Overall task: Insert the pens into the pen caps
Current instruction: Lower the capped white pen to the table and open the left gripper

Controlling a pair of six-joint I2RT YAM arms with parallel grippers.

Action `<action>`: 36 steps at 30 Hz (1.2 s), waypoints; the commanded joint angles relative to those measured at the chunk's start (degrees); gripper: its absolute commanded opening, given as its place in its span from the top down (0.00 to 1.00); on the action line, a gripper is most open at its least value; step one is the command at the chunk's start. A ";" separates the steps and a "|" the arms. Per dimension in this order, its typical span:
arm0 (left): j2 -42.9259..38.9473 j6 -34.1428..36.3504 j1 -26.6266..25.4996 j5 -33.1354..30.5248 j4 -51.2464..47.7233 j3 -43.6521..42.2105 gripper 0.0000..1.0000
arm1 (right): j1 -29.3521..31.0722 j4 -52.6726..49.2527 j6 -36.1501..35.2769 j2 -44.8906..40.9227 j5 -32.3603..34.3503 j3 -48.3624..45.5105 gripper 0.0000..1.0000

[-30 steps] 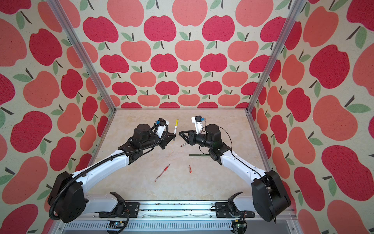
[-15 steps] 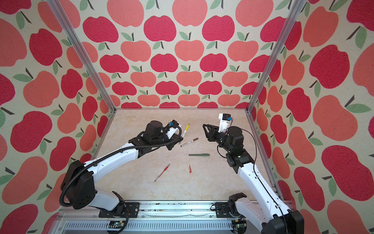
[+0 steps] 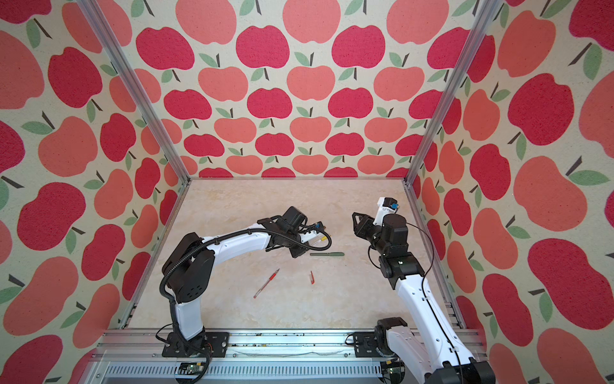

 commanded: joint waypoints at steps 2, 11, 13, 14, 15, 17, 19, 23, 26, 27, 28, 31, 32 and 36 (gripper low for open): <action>4.13 3.11 -0.61 -6.14 -5.90 4.55 1.00 | -0.38 -0.55 0.78 -0.12 -1.27 -0.34 0.65; 7.19 4.97 -0.54 -10.59 -7.07 6.31 1.00 | -0.47 1.03 1.64 -0.01 -2.03 -1.90 0.65; 7.65 5.23 -0.57 -10.99 -7.39 6.73 1.00 | -0.47 1.38 1.77 -0.01 -2.12 -2.10 0.65; 8.04 5.34 -0.47 -11.13 -7.61 7.03 1.00 | -0.47 1.60 1.82 0.06 -2.14 -2.26 0.65; 8.28 5.32 -0.46 -11.09 -7.95 7.38 1.00 | -0.47 1.69 1.88 0.07 -2.06 -2.28 0.65; 9.00 5.41 -0.46 -10.91 -8.27 7.97 1.00 | -0.47 1.76 1.98 0.16 -2.23 -2.28 0.65; 9.62 5.46 -0.46 -10.91 -8.25 8.46 1.00 | -0.47 1.78 2.10 0.16 -2.26 -2.19 0.65; 10.79 5.50 -0.46 -10.91 -8.38 9.53 1.00 | -0.47 1.54 1.93 -0.01 -2.21 -2.19 0.65; 11.59 5.68 -0.42 -10.91 -8.90 10.34 1.00 | -0.51 1.34 1.93 -0.14 -2.15 -2.28 0.65; 11.77 5.72 -0.37 -10.84 -9.03 10.57 0.98 | -0.52 1.33 1.95 -0.24 -2.14 -2.34 0.65; 11.85 5.62 -0.37 -10.82 -9.04 10.57 0.95 | -0.55 1.34 1.92 -0.28 -2.06 -2.45 0.66; 11.95 5.52 -0.28 -10.73 -9.06 10.65 0.87 | -0.56 1.34 2.04 -0.37 -1.83 -2.71 0.65; 11.95 5.58 -0.28 -10.73 -9.04 10.57 0.85 | -0.56 1.43 2.05 -0.37 -1.86 -2.79 0.65; 11.83 5.31 -0.19 -10.39 -9.05 10.65 0.75 | -0.56 1.60 2.08 -0.19 -1.54 -2.94 0.66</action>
